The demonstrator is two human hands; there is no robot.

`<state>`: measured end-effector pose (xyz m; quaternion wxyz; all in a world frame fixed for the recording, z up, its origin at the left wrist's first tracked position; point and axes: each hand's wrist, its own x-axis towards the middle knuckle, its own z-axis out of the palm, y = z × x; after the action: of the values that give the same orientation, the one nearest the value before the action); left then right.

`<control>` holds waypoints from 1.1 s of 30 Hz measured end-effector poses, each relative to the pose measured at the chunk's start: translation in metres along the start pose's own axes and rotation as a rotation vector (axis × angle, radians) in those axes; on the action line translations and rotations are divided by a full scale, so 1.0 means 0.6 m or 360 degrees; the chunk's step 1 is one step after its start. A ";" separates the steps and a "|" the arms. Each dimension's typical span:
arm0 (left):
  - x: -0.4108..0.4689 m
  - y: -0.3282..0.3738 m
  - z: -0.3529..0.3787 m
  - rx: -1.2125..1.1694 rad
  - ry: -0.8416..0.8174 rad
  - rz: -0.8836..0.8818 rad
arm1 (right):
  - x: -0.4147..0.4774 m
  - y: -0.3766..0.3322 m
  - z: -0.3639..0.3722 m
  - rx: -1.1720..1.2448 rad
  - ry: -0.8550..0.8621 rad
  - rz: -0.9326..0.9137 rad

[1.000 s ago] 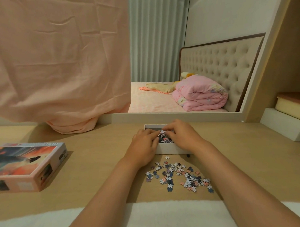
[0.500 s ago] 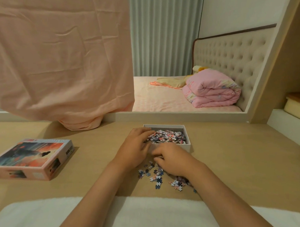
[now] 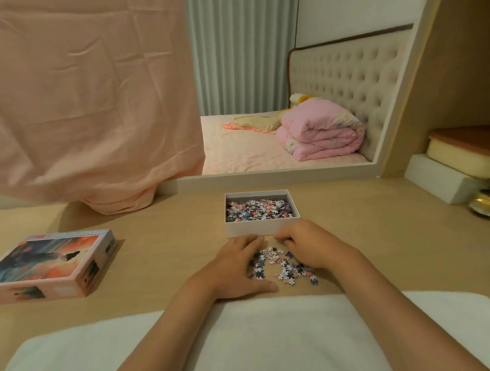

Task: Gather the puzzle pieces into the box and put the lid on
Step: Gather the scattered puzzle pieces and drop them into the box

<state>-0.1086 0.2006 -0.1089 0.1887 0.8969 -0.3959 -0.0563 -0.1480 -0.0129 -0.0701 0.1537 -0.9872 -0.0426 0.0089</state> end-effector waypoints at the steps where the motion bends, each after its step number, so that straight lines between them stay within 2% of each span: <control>1: 0.007 0.001 0.004 -0.0007 0.0003 0.0038 | -0.005 -0.001 0.004 0.0022 -0.0001 -0.0004; 4: 0.024 0.002 0.009 -0.0097 0.0030 0.0137 | -0.025 -0.014 0.005 0.0233 0.0046 0.0004; 7: 0.034 0.005 0.013 -0.0256 0.0107 0.0240 | -0.038 -0.012 -0.001 0.0519 0.0150 0.0135; 10: 0.035 0.008 0.012 -0.0398 0.0129 0.0221 | -0.057 -0.013 -0.020 0.0542 0.0242 0.0269; 11: 0.034 0.011 0.006 -0.0390 0.0146 0.0216 | -0.066 -0.012 -0.028 0.0476 0.0178 0.0309; 15: 0.018 0.013 -0.035 -0.0079 0.0229 0.0234 | -0.092 -0.011 -0.041 0.0118 -0.0358 0.0604; 17: 0.006 0.003 -0.049 0.0000 0.0095 0.0105 | -0.088 -0.017 -0.036 0.0207 -0.0373 0.0653; 20: -0.007 -0.009 -0.048 0.0053 -0.0066 -0.0027 | -0.066 -0.028 -0.028 0.0333 -0.0298 0.0584; 26: 0.001 -0.001 -0.038 -0.0007 0.0101 0.0036 | -0.019 -0.049 -0.020 0.0568 -0.0301 0.0439; 30: -0.006 -0.006 -0.047 -0.0050 0.0160 -0.0036 | -0.012 -0.039 -0.035 0.0343 -0.0185 0.0273; 33: -0.015 -0.008 -0.052 0.0059 0.0069 -0.0141 | -0.017 -0.039 -0.046 0.0139 -0.0385 0.0193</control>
<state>-0.1035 0.2193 -0.0824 0.1780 0.9179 -0.3527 -0.0379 -0.1594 -0.0001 -0.0369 0.1894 -0.9720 -0.0007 0.1388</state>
